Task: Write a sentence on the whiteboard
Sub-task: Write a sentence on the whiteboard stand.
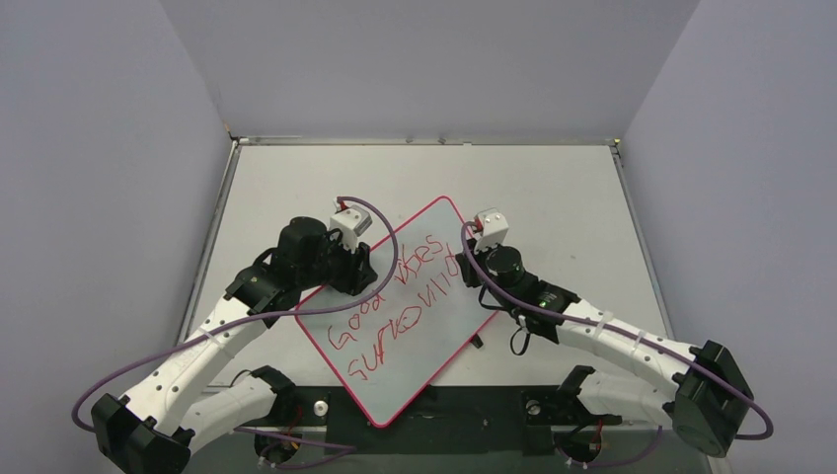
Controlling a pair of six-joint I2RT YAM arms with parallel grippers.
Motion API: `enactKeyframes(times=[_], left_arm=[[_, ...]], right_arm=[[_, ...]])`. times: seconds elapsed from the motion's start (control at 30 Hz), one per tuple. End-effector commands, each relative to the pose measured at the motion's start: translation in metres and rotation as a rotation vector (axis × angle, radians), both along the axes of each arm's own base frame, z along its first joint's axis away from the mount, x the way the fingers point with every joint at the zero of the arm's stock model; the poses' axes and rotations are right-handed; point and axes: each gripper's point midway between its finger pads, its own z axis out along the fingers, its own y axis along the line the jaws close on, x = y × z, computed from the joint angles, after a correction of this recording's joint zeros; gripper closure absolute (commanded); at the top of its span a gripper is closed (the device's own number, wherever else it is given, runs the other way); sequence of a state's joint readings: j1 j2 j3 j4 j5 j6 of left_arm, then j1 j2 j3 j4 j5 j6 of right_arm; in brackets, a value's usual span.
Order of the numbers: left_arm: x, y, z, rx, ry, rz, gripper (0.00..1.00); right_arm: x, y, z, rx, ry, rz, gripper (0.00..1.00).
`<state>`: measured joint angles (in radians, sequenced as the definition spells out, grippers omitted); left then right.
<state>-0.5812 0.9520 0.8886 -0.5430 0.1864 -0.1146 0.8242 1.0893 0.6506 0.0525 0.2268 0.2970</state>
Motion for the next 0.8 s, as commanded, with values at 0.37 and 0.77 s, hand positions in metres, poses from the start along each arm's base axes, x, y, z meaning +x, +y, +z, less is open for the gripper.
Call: enactKeyframes(times=[0.37,0.77], left_arm=[[0.015,0.001,0.024,-0.008,-0.119,0.008,1.0],[0.015,0.002,0.024,-0.005,-0.122,0.013,1.0]], right_arm=[[-0.022,-0.016,-0.028,0.017,0.063,-0.012,1.0],[-0.03,-0.036,-0.031,-0.015,0.069,-0.057,1.0]])
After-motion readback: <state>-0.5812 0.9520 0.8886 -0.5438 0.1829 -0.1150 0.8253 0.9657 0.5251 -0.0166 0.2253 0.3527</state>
